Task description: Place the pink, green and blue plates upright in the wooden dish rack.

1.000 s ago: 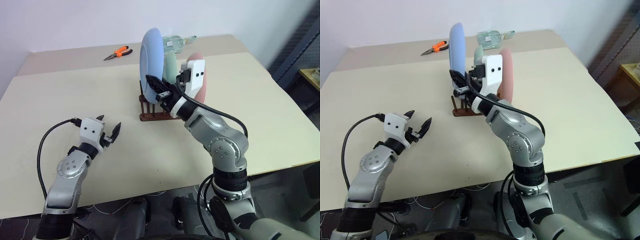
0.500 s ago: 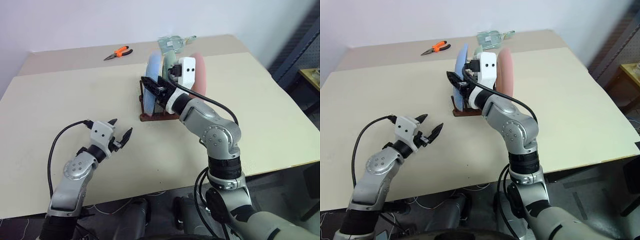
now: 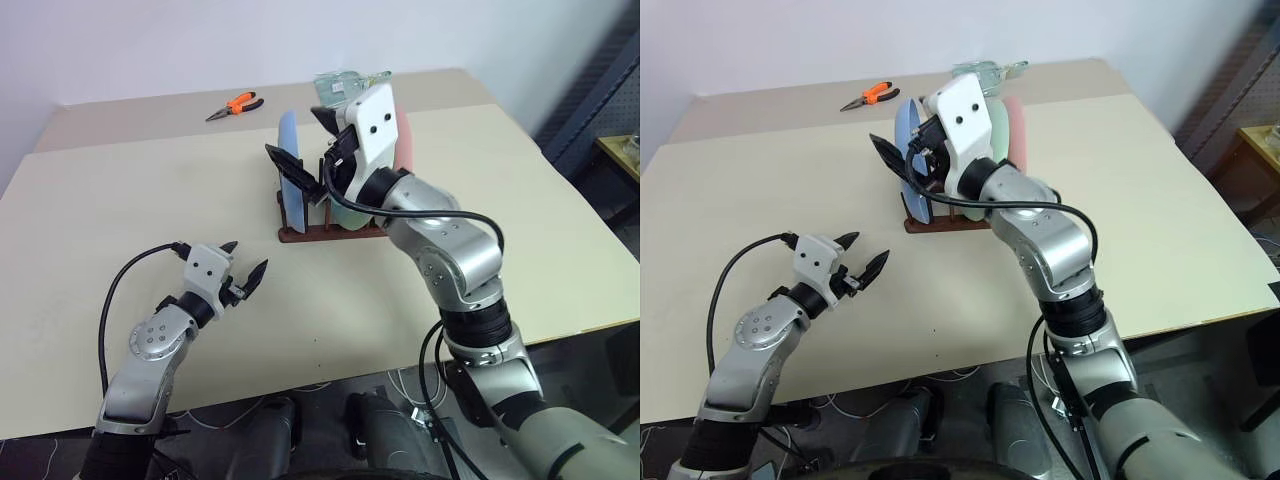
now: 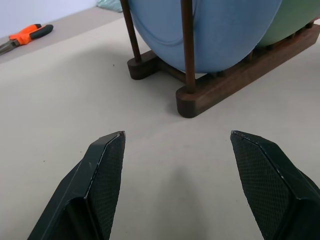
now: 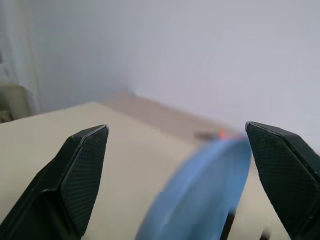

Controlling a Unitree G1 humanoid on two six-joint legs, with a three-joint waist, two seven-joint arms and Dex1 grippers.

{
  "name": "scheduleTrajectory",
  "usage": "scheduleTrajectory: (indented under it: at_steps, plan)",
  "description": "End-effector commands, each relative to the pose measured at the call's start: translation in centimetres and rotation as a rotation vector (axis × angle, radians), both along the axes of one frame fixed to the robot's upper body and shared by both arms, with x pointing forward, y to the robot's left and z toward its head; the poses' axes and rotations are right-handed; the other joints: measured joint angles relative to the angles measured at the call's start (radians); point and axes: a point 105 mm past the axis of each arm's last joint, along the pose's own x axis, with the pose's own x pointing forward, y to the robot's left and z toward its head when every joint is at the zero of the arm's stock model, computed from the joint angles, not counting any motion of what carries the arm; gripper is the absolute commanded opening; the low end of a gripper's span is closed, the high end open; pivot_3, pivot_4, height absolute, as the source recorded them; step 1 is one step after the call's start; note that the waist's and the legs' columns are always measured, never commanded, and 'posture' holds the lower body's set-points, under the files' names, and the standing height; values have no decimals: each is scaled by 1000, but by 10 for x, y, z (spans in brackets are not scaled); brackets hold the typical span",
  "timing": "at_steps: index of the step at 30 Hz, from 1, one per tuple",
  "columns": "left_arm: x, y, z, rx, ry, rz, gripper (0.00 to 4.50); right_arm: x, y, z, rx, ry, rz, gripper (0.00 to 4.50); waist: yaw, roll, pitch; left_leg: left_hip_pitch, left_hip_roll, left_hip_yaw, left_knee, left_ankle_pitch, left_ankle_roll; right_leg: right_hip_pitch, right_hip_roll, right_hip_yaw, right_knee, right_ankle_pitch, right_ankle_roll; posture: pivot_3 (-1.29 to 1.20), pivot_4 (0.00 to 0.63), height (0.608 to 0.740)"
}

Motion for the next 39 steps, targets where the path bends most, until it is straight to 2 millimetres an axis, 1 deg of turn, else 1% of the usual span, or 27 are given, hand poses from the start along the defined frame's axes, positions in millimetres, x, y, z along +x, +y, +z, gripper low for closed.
scheduleTrajectory:
  at_steps: [1, 2, 3, 4, 5, 7, 9, 11, 12, 14, 15, 18, 21, 27, 30, 35, 39]
  plan:
    - [0, -4, 9, -2, -37, -17, 3455, -15, -5, 27, -3, -153, 40, 4478, 1, 0, 0, 0, 0, 0, 0, 0, 0, 0, 0, 0, 0, 0, 0, 0, 150, 729]
    - [0, -4, 8, -3, -35, -19, 3455, -16, -14, 33, -14, -187, 37, 4478, 2, 0, 0, 0, 0, 0, 0, 0, 0, 0, 0, 0, 0, 0, 0, 0, 150, 729]
    - [0, -5, 8, -7, -32, -28, 3455, -17, -25, 35, -37, -208, 42, 4239, 5, 0, 0, 0, 0, 0, 0, 0, 0, 0, 0, 0, 0, 0, 0, 0, 150, 729]
    - [-1, -7, 8, -12, -26, -41, 3455, -18, -37, 33, -81, -212, 48, 3941, 8, 0, 0, 0, 0, 0, 1, 0, 0, 1, -1, -1, -1, 0, 0, 0, 150, 729]
    - [-1, -8, 8, -16, -23, -51, 3455, -19, -44, 30, -112, -207, 54, 3598, 11, 0, 1, 0, 0, -1, 2, 0, 0, 2, -1, -2, -1, 0, 0, 0, 150, 729]
    - [-3, -13, 6, -23, -2, -92, 3455, -20, -60, 21, -200, -206, 34, 2570, 16, 0, 0, 0, 0, -1, 2, -1, 1, 3, -2, -2, -3, 0, 0, 0, 150, 729]
    - [-6, -23, 5, -24, 22, -161, 3455, -21, -83, 8, -310, -183, -6, 1525, 20, 0, 0, 0, 0, -1, 2, -1, 2, 3, -1, -2, -3, 0, 0, 0, 150, 729]
    - [-8, -30, 3, -26, 39, -206, 3455, -26, -97, -7, -411, -145, -13, 434, 24, 0, 1, 0, 0, -1, 1, -1, 2, 3, -1, -2, -4, -1, -1, 0, 150, 729]
    - [-8, -33, 3, -28, 46, -220, 3455, -30, -101, -16, -467, -135, -7, 24, 25, 0, 1, -1, 0, 0, 2, -1, 2, 3, -2, -2, -4, -2, -2, 0, 150, 729]
    - [-8, -40, 2, -34, 58, -258, 3455, -37, -107, -35, -577, -114, -7, 24, 26, 0, 1, -1, 0, 0, 2, -1, 2, 3, -2, -2, -5, -2, -3, 0, 150, 729]
    - [-9, -43, 2, -37, 63, -274, 3455, -37, -110, -41, -609, -110, -17, 24, 25, 0, 1, -1, 1, 0, 2, -1, 2, 4, -2, -2, -5, -2, -3, 0, 150, 729]
    - [-11, -52, 4, -37, 69, -326, 3455, -34, -111, -59, -657, -90, -49, 24, 21, 0, 1, 0, 2, 1, 2, -1, 2, 4, -1, -2, -7, -2, -3, 0, 150, 729]
    - [-10, -53, 4, -37, 71, -330, 3455, -25, -111, -71, -693, -73, -97, 24, 25, 1, 1, 0, 2, 1, 2, -1, 2, 5, -1, -2, -8, -2, -3, 0, 150, 729]
    - [-14, -52, 2, -31, 80, -323, 3455, -12, -114, -84, -742, -68, -157, 24, 27, 1, 1, -1, 2, 1, 3, -1, 2, 7, -1, -3, -12, -2, -3, 0, 150, 729]
    - [-16, -49, 0, -27, 86, -308, 3455, -9, -117, -87, -761, -72, -170, 24, 27, 1, 1, -1, 2, 1, 2, -2, 3, 7, -1, -3, -13, -2, -3, 0, 150, 729]
    - [-17, -47, -1, -22, 89, -300, 3455, -8, -117, -91, -789, -79, -162, 24, 27, 1, 1, -1, 2, 1, 3, -2, 3, 7, -1, -3, -13, -2, -3, 0, 150, 729]
    - [-17, -47, -2, -18, 93, -300, 3455, -10, -124, -94, -814, -66, -165, 24, 27, 1, 1, -1, 2, 1, 3, -2, 3, 7, -1, -3, -13, -2, -3, 0, 150, 729]
